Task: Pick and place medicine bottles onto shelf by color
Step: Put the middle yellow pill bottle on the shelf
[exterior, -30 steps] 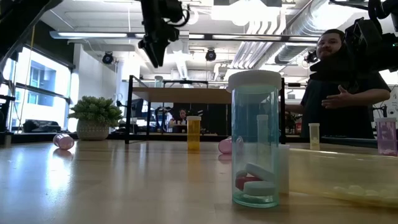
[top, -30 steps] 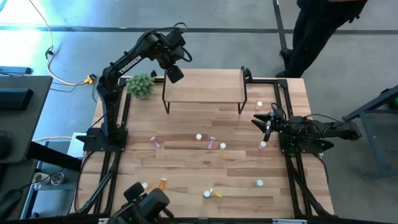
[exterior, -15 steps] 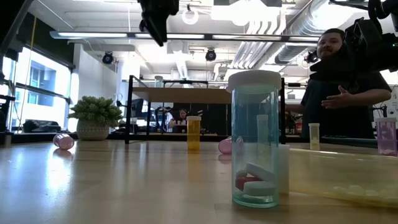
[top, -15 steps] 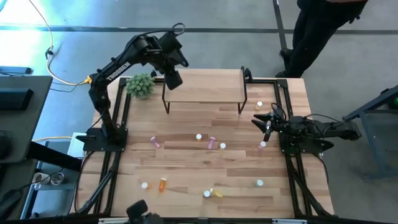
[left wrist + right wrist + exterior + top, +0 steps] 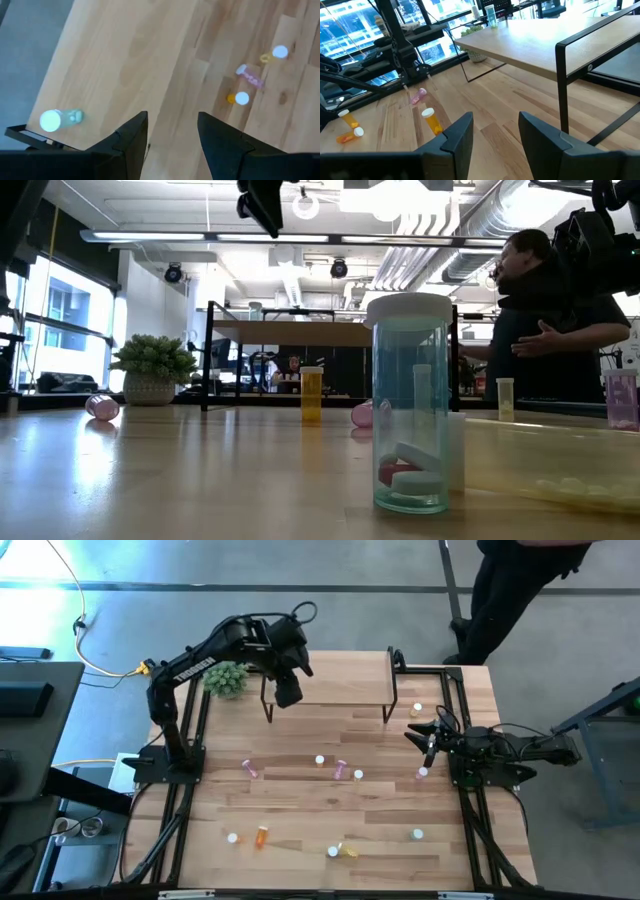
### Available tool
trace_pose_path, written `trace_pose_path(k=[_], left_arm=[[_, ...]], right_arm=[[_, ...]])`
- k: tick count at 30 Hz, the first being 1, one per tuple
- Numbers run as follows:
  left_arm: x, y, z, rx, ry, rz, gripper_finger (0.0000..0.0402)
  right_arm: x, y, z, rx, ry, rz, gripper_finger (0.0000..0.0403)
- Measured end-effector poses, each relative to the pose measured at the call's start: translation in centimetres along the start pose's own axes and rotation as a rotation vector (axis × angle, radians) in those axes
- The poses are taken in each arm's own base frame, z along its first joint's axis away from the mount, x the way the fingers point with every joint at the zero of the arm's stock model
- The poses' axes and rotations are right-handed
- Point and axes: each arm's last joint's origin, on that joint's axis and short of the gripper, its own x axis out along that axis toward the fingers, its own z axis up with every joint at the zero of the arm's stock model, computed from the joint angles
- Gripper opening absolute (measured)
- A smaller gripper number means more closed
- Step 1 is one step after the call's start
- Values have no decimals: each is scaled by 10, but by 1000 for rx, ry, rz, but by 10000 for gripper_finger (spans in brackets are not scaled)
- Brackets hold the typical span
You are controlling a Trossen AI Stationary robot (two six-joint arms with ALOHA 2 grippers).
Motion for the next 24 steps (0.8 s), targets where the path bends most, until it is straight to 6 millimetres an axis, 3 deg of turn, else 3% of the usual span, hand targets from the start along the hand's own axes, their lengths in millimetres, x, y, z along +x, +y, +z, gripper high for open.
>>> trace_pose_path(k=[7,12,24], left_arm=[[14,-31,-12,33,83,-32,157],[26,-50,-42,38,109,-23,157],[40,-82,-121,18,-12,-92,157]], right_arm=[[0,0,0,0,0,0,149],[0,0,0,0,0,0,149],[0,0,0,0,0,0,149]])
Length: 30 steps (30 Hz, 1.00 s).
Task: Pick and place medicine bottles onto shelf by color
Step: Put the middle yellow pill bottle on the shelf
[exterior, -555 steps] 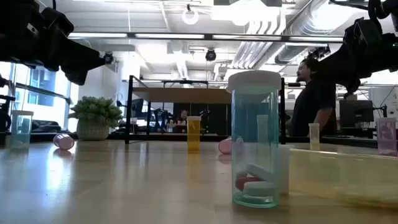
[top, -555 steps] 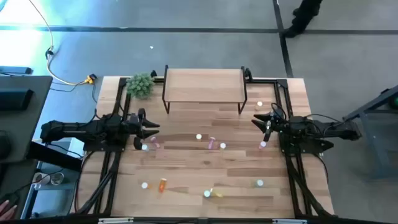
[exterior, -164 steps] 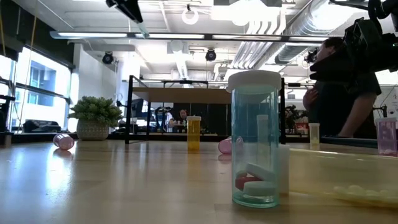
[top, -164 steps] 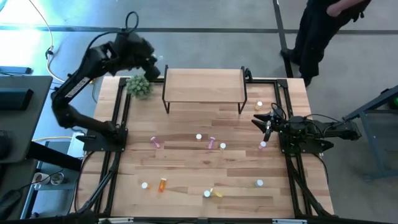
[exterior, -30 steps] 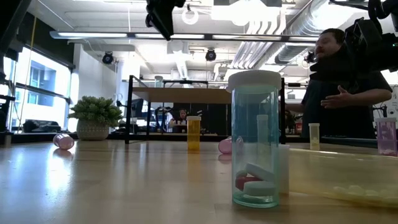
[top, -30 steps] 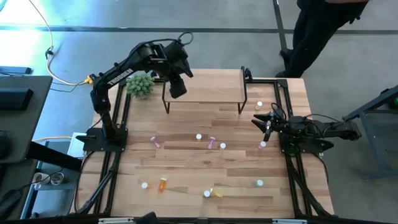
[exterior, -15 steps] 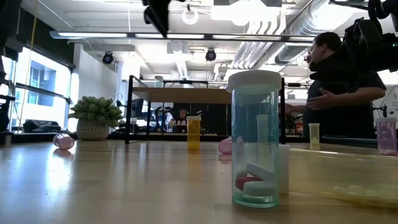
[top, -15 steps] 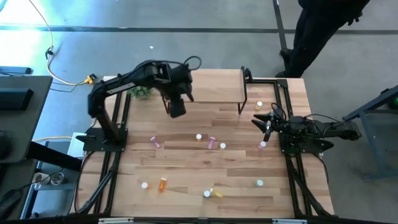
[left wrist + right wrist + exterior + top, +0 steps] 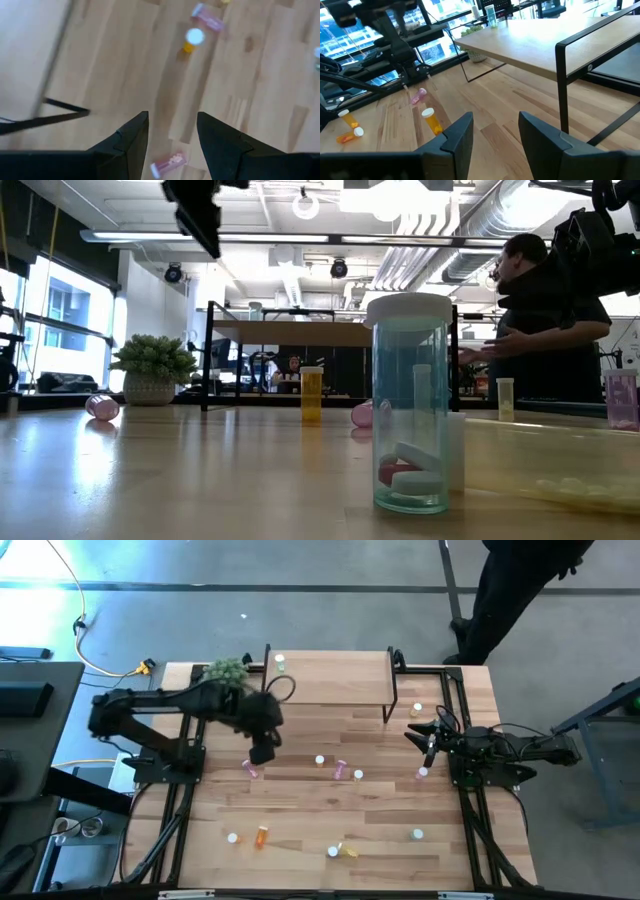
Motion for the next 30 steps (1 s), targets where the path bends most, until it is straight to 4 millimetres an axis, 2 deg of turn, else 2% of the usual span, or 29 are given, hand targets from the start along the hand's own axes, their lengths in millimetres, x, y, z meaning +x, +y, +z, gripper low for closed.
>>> trace_pose_path(k=[7,14,21,30], left_arm=[[16,-12,-41,-1,-108,-18,156],[34,-15,-68,-53,-201,-36,156],[50,-20,-85,-115,-293,-74,156],[65,-23,-86,-171,-450,-101,157]], right_arm=[[0,0,0,0,-1,1,149],[0,1,1,7,-14,6,149],[0,2,5,24,-47,15,149],[-1,4,11,-25,-100,46,161]])
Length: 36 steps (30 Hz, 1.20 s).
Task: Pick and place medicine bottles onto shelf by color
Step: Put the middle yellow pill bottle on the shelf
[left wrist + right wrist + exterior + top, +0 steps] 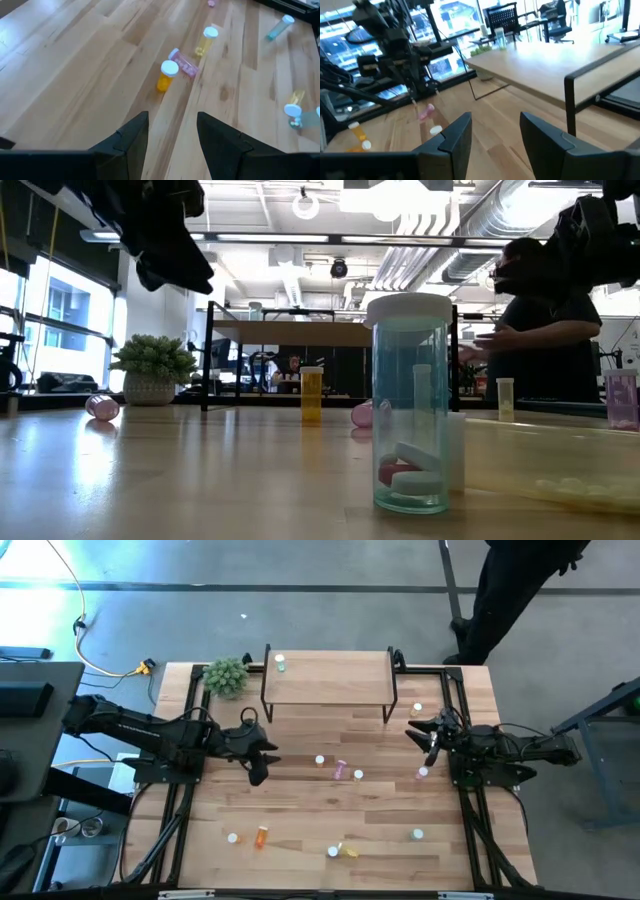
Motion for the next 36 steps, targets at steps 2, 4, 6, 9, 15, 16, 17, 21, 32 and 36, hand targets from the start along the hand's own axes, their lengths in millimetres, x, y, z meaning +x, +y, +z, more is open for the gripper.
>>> trace_pose_path(k=[2,4,6,9,15,16,17,21,32,36], left_arm=[[0,0,0,-3,-3,-1,157],[1,2,1,-6,-5,5,157],[1,3,2,-2,-11,10,157],[2,6,4,12,-24,18,157],[3,11,7,61,-32,44,157],[3,12,7,71,-32,49,157],[3,12,7,79,-32,49,157],[3,12,7,113,-26,37,157],[3,13,7,136,-21,40,167],[3,13,7,119,-25,50,190]], right_arm=[[0,1,2,8,-17,10,173],[0,1,3,5,-27,15,187],[0,1,4,12,-42,17,199],[0,2,10,44,-96,16,209],[-1,4,16,83,-154,31,211],[-1,4,16,93,-153,32,211],[-1,4,16,108,-153,33,211],[-1,4,16,139,-156,36,211],[5,8,16,199,-137,63,211],[8,13,26,166,-88,83,211]])
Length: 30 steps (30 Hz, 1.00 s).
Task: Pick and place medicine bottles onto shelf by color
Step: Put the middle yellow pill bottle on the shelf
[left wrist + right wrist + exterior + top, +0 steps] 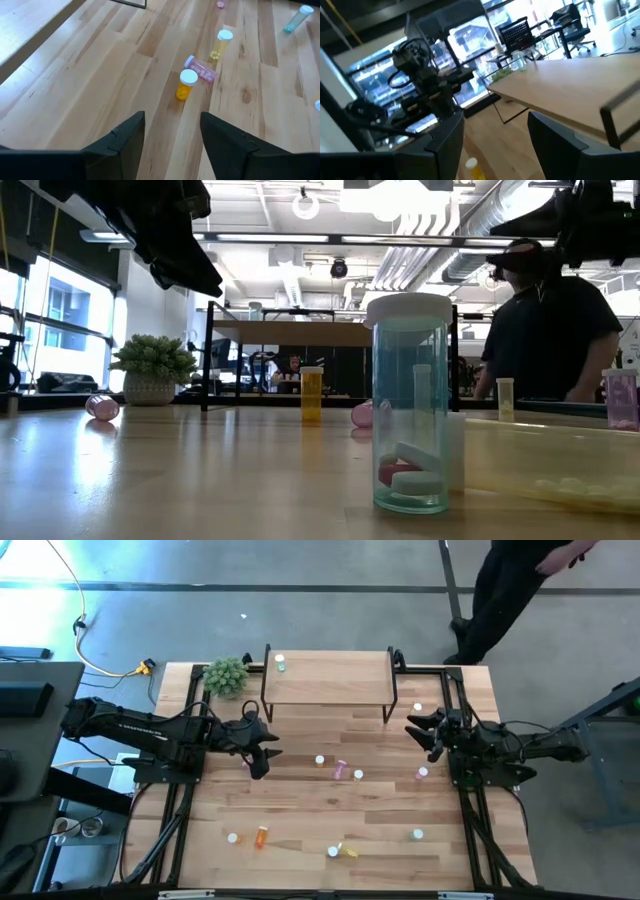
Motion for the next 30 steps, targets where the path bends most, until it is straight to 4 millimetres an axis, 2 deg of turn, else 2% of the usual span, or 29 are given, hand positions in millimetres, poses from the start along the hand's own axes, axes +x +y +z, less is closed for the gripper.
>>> trace_pose_path(k=[6,10,19,30], left_arm=[[0,0,0,-11,1,-2,207],[0,0,0,-11,1,-4,205],[0,0,0,-14,-3,-6,202],[0,-1,1,-23,-4,-14,202]], right_arm=[[9,14,20,-166,139,-12,211],[17,20,23,-250,274,4,211],[40,27,1,-315,503,114,211],[72,35,-21,-408,535,214,211]])
